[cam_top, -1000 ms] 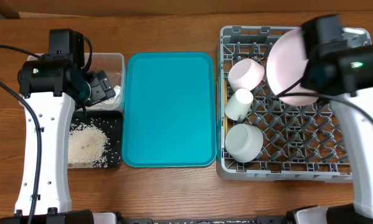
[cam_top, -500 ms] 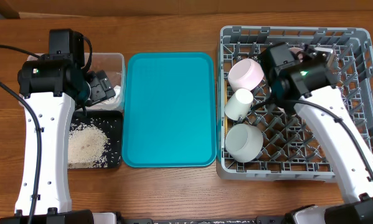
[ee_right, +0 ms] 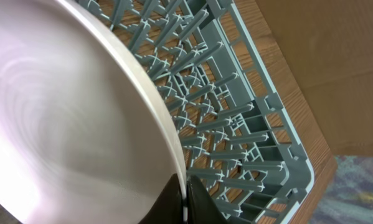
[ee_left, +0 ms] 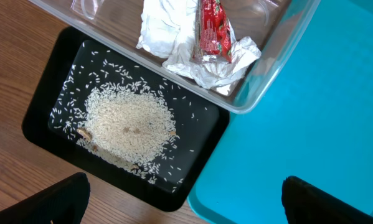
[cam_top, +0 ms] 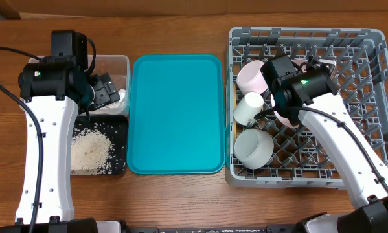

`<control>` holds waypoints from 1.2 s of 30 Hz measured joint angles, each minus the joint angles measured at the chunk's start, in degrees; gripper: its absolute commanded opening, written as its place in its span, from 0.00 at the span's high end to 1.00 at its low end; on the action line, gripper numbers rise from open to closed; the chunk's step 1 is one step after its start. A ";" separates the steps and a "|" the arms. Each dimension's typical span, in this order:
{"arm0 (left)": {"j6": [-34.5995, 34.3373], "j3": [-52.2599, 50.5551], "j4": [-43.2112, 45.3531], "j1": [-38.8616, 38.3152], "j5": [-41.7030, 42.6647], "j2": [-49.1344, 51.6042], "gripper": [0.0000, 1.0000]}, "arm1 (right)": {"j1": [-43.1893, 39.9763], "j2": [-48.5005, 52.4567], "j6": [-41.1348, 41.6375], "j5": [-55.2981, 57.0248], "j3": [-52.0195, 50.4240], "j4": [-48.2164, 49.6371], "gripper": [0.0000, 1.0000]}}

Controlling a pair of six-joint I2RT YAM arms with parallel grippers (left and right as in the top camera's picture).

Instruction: Sort waste into correct bins and load items into the dishwasher

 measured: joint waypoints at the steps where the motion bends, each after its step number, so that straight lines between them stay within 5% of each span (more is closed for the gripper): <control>1: 0.00 0.00 0.00 0.00 0.00 0.00 0.00 | 0.00 0.00 -0.04 -0.11 0.00 0.00 0.84; 5: 0.02 0.00 0.00 0.00 0.00 0.00 0.00 | 0.00 0.00 0.35 -0.28 0.00 0.07 0.69; 10: 0.00 0.00 0.00 0.00 0.00 0.00 0.00 | 0.00 0.02 0.44 -0.31 0.50 0.04 0.62; 22: 0.00 0.00 0.00 0.00 0.00 0.00 0.00 | -0.48 0.02 0.37 -3.72 6.25 0.35 0.55; 29: 0.00 0.00 0.02 0.02 0.00 0.00 0.00 | -11.37 -0.74 -1.64 -12.61 6.36 5.95 0.92; 36: 0.00 0.00 0.00 0.00 0.02 0.00 0.00 | -28.63 -5.88 -7.54 -30.60 7.17 11.93 0.96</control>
